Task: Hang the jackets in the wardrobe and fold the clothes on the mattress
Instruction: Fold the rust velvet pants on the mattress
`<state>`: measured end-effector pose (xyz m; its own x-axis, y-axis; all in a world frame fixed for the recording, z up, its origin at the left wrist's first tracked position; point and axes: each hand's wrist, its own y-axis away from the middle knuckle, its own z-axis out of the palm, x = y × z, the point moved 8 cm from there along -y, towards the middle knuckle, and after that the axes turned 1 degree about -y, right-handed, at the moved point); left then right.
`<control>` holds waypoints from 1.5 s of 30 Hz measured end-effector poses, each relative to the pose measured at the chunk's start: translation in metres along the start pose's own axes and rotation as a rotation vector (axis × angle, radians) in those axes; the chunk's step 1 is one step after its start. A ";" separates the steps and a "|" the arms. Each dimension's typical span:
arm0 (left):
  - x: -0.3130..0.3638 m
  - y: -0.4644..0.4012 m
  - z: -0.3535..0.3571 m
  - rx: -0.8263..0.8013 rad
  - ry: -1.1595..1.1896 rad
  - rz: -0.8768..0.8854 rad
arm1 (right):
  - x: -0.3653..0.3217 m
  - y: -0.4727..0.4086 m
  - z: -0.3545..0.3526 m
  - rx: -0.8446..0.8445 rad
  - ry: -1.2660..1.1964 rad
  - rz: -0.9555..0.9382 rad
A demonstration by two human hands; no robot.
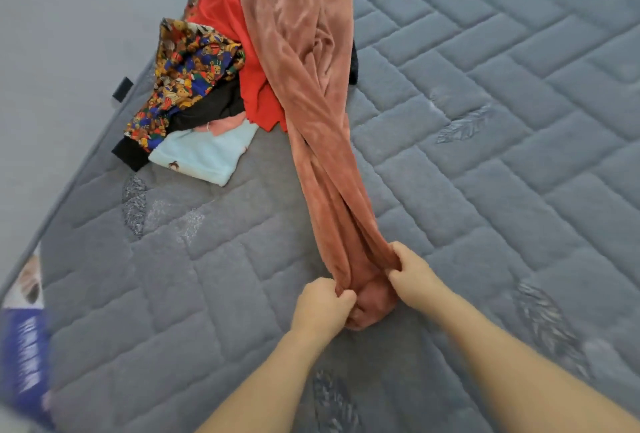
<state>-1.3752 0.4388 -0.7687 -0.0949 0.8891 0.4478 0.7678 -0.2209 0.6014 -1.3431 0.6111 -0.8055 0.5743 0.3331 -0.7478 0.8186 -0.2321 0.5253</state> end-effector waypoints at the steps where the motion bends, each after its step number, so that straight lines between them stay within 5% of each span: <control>1: 0.009 0.023 0.031 -0.057 -0.025 -0.011 | 0.025 0.022 -0.015 -0.059 0.064 0.053; 5: 0.066 0.122 0.179 -0.489 -0.076 0.029 | 0.148 0.129 -0.098 -0.223 0.472 0.324; 8: 0.095 0.170 0.249 -0.754 -0.253 0.070 | 0.231 0.230 -0.194 -0.133 0.853 0.590; 10: 0.098 0.154 0.243 -0.566 -0.353 0.095 | 0.261 0.280 -0.249 -0.051 1.013 0.752; 13: 0.096 0.117 0.188 -0.148 -0.205 -0.006 | 0.269 0.295 -0.277 0.046 0.922 0.851; 15: 0.102 0.103 0.145 0.133 -0.119 -0.027 | 0.253 0.269 -0.265 0.147 0.736 0.750; 18: 0.109 0.089 0.116 0.332 0.073 -0.057 | 0.203 0.213 -0.232 0.310 0.575 0.495; 20: 0.126 0.074 0.111 0.388 -0.273 0.064 | 0.173 0.180 -0.220 0.396 0.574 0.362; 26: 0.116 0.074 0.134 -0.157 -1.125 0.581 | 0.128 0.122 -0.204 0.448 0.888 0.270; 27: 0.087 0.082 0.132 -0.238 -1.213 0.559 | 0.121 0.119 -0.193 0.438 0.883 0.270; 29: -0.015 0.082 0.110 -0.408 -1.265 0.120 | 0.096 0.113 -0.164 0.391 0.905 0.204; 31: -0.118 0.048 0.086 -0.414 -0.925 -0.334 | 0.068 0.108 -0.139 0.350 0.944 0.102; 34: -0.177 0.004 0.048 -0.270 -0.473 -0.455 | 0.035 0.095 -0.119 0.322 0.989 0.033; 38: -0.020 0.017 -0.012 -0.137 0.194 -0.238 | 0.034 0.062 -0.102 0.216 1.100 0.117; 41: 0.008 -0.017 -0.005 -0.134 0.763 -0.312 | 0.040 0.052 -0.099 0.226 1.137 0.139; 43: 0.022 -0.040 0.009 -0.178 0.941 -0.375 | 0.038 0.052 -0.099 0.186 1.021 0.146; 45: 0.031 -0.053 0.007 -0.098 0.983 -0.409 | 0.037 0.058 -0.090 0.059 0.652 0.132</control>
<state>-1.4146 0.4811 -0.7915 -0.8363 0.1988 0.5109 0.5122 -0.0491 0.8575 -1.2746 0.6922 -0.7665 0.5663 0.7786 -0.2703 0.7510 -0.3523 0.5585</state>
